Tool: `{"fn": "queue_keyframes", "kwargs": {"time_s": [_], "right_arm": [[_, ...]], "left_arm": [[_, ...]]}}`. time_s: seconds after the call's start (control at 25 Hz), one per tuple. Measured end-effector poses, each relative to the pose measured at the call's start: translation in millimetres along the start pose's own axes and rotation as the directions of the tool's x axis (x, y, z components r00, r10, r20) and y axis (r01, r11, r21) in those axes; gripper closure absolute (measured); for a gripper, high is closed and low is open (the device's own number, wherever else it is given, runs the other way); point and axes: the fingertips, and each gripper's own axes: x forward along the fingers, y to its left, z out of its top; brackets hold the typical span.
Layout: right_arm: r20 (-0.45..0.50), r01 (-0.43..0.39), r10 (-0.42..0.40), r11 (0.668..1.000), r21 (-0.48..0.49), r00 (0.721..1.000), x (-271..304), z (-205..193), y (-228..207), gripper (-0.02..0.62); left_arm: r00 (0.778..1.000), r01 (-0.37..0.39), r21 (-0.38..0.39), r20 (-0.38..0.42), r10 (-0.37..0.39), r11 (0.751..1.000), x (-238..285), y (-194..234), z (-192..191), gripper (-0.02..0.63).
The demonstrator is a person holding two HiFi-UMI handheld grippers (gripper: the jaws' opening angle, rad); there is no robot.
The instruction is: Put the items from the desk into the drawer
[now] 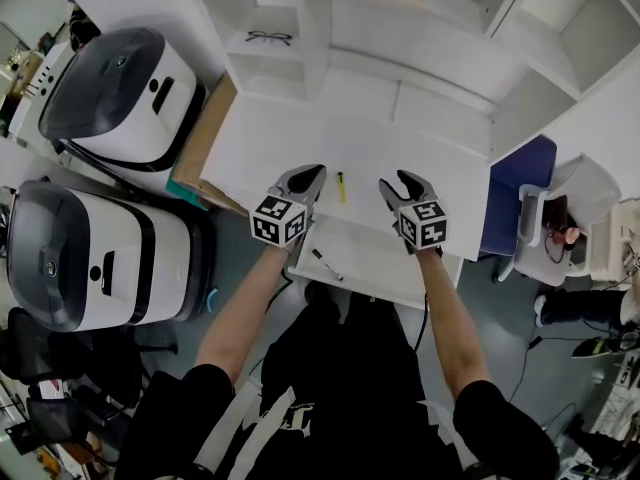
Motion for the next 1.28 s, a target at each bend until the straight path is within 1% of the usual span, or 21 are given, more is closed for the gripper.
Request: {"fn": "queue_keyframes", "kwargs": {"time_s": [0.28, 0.56, 0.76, 1.28], "right_arm": [[-0.067, -0.062, 0.061, 0.998, -0.015, 0.996, 33.4, -17.6, 11.7, 0.387], [-0.138, -0.113, 0.107, 0.993, -0.036, 0.985, 70.9, -37.3, 22.0, 0.387], [-0.182, -0.137, 0.129, 0.990, -0.036, 0.975, 94.1, -52.1, 24.3, 0.387], [-0.280, -0.172, 0.161, 0.985, -0.015, 0.946, 142.4, -93.0, 32.8, 0.387]], "left_arm": [[0.999, -0.052, -0.038, -0.019, 0.051, 0.998, -5.8, 20.4, -20.3, 0.606], [0.995, -0.097, -0.076, -0.037, 0.095, 0.992, -10.2, 44.1, -42.4, 0.606], [0.993, -0.110, -0.116, -0.045, 0.105, 0.987, -6.6, 57.4, -54.4, 0.606], [0.990, -0.115, -0.153, -0.098, 0.101, 0.982, 12.1, 85.2, -85.7, 0.606]]}}
